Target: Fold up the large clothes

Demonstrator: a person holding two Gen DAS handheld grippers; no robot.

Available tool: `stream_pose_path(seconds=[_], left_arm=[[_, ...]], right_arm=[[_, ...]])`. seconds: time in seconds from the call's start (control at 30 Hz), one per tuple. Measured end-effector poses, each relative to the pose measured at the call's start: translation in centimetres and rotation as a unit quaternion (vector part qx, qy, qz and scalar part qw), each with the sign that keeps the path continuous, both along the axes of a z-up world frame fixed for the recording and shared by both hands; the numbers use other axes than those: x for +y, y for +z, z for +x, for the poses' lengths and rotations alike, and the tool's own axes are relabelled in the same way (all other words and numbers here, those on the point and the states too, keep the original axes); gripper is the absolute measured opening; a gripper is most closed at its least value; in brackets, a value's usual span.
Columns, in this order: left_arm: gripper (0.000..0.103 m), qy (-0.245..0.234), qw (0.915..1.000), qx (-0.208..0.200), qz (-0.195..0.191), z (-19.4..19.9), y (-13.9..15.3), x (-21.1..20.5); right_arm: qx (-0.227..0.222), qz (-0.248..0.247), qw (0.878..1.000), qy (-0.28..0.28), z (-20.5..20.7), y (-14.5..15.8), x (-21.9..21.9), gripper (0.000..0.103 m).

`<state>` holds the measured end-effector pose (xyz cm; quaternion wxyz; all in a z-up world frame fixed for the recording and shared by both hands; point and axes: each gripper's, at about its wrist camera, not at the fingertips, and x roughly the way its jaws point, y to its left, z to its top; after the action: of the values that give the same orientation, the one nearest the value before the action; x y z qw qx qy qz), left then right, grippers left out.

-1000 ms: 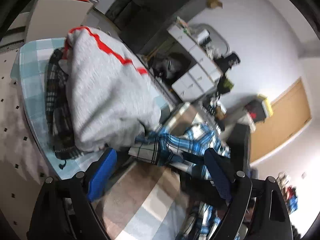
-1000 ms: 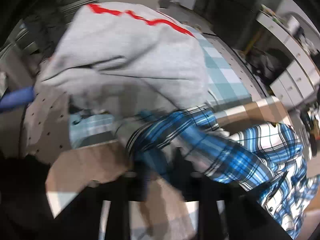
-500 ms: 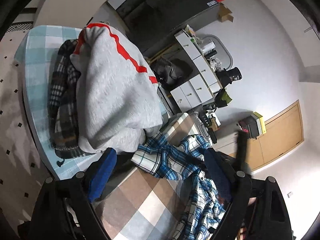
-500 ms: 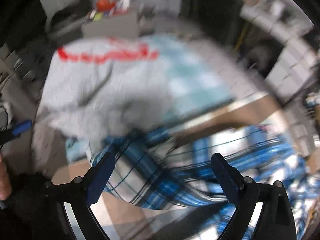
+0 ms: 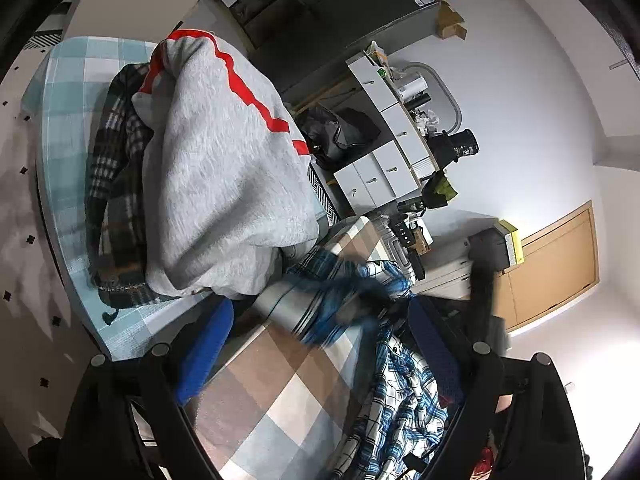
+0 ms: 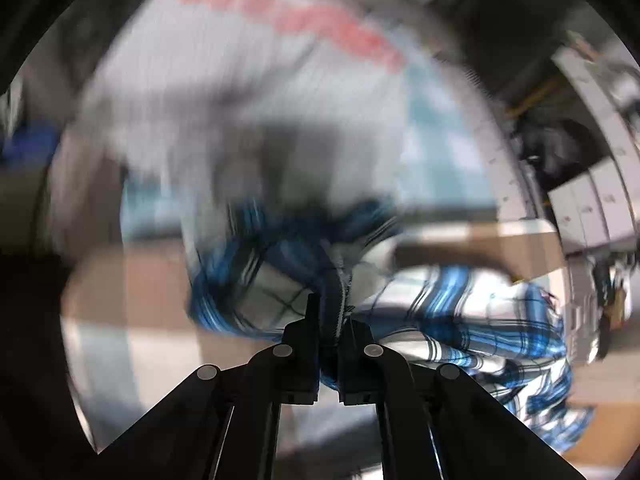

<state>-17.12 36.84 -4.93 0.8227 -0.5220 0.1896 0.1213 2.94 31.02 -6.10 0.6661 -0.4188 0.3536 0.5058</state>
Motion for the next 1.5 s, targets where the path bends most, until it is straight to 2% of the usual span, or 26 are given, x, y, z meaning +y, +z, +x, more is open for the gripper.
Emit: stream_pose_path(seconds=[0.07, 0.1, 0.13, 0.2, 0.33, 0.43, 0.53, 0.57, 0.63, 0.67, 0.73, 0.77, 0.8, 0.83, 0.9, 0.97, 1.03, 1.13, 1.2, 1.23, 1.33, 1.4, 1.5], left_arm=[[0.086, 0.0, 1.0, 0.001, 0.002, -0.1, 0.1, -0.2], [0.086, -0.001, 1.0, 0.001, 0.004, -0.1, 0.1, -0.2], [0.086, 0.0, 1.0, 0.001, 0.006, -0.1, 0.2, -0.3], [0.086, 0.005, 0.9999, 0.002, 0.009, -0.2, 0.3, -0.4], [0.086, 0.016, 0.9997, 0.003, 0.016, -0.5, 0.4, -0.3], [0.086, 0.02, 0.9997, 0.001, 0.012, -0.7, 0.2, -0.2], [0.086, 0.031, 0.9995, -0.004, 0.01, -1.2, 0.3, 0.0], [0.086, 0.035, 0.9993, -0.008, 0.009, -1.4, 0.3, 0.0], [0.086, 0.041, 0.999, -0.014, 0.011, -1.8, 0.4, 0.1], [0.086, 0.043, 0.9989, -0.016, 0.012, -2.0, 0.4, 0.2], [0.086, 0.048, 0.9986, -0.019, 0.008, -2.1, 0.3, 0.3], [0.086, 0.046, 0.9987, -0.02, 0.004, -2.1, 0.2, 0.4], [0.086, 0.041, 0.999, -0.02, 0.0, -1.9, 0.1, 0.4], [0.086, 0.037, 0.9991, -0.019, -0.003, -1.8, 0.0, 0.4], [0.086, 0.039, 0.999, -0.021, -0.008, -1.9, 0.0, 0.4], [0.086, 0.047, 0.9985, -0.028, -0.008, -2.3, 0.2, 0.4], [0.086, 0.056, 0.9978, -0.035, -0.005, -2.8, 0.4, 0.3], [0.086, 0.058, 0.9976, -0.038, -0.002, -3.0, 0.4, 0.3], [0.086, 0.053, 0.998, -0.034, -0.003, -2.7, 0.3, 0.3], [0.086, 0.051, 0.9981, -0.033, -0.006, -2.6, 0.3, 0.3], [0.086, 0.046, 0.9984, -0.03, -0.012, -2.3, 0.1, 0.4], [0.086, 0.044, 0.9985, -0.03, -0.015, -2.3, 0.1, 0.4], [0.086, 0.039, 0.9986, -0.029, -0.018, -2.1, 0.0, 0.4]], right_arm=[[-0.014, 0.068, 0.997, -0.044, 1.0, 2.6, 0.0, 0.005], [-0.008, 0.109, 0.992, -0.069, 1.8, 4.2, 0.0, 0.005], [-0.023, 0.14, 0.986, -0.088, 2.4, 5.5, -0.1, 0.005], [-0.04, 0.212, 0.968, -0.127, 3.9, 8.5, -0.5, 0.005], [-0.053, 0.297, 0.937, -0.177, 5.1, 11.3, -1.0, 0.005], [-0.024, 0.249, 0.958, -0.14, 3.5, 9.1, 1.6, 0.005], [0.022, 0.154, 0.982, -0.106, 0.9, 2.7, 4.3, 0.007], [0.038, 0.101, 0.989, -0.103, -0.2, 0.0, 5.1, 0.008], [0.058, 0.052, 0.993, -0.091, -1.6, -2.4, 5.5, 0.008], [0.059, 0.047, 0.994, -0.075, -2.4, -2.6, 5.2, 0.008], [0.049, 0.046, 0.997, -0.021, -4.5, -2.1, 4.2, 0.035], [0.047, 0.061, 0.997, 0.009, -5.7, -1.2, 3.2, 0.069], [0.031, 0.075, 0.996, 0.034, -6.7, -0.5, 2.3, 0.091], [-0.004, 0.083, 0.994, 0.066, -8.2, 0.2, 1.3, 0.097], [-0.032, 0.081, 0.992, 0.089, -9.4, 0.6, 0.4, 0.101], [0.005, 0.093, 0.993, 0.071, -8.4, 1.5, -0.3, 0.101], [0.022, 0.124, 0.992, 0.014, -5.5, 3.3, -0.9, 0.101], [0.051, 0.181, 0.98, -0.06, -1.0, 5.9, -1.1, 0.101], [0.078, 0.197, 0.972, -0.097, 1.6, 6.6, -0.9, 0.101], [0.09, 0.194, 0.971, -0.108, 2.6, 6.5, -0.5, 0.101], [0.164, 0.158, 0.963, -0.142, 5.2, 4.9, 1.1, 0.101], [0.233, 0.128, 0.949, -0.168, 6.7, 3.1, 2.3, 0.1], [0.249, 0.083, 0.941, -0.214, 7.6, 0.9, 3.5, 0.099]])
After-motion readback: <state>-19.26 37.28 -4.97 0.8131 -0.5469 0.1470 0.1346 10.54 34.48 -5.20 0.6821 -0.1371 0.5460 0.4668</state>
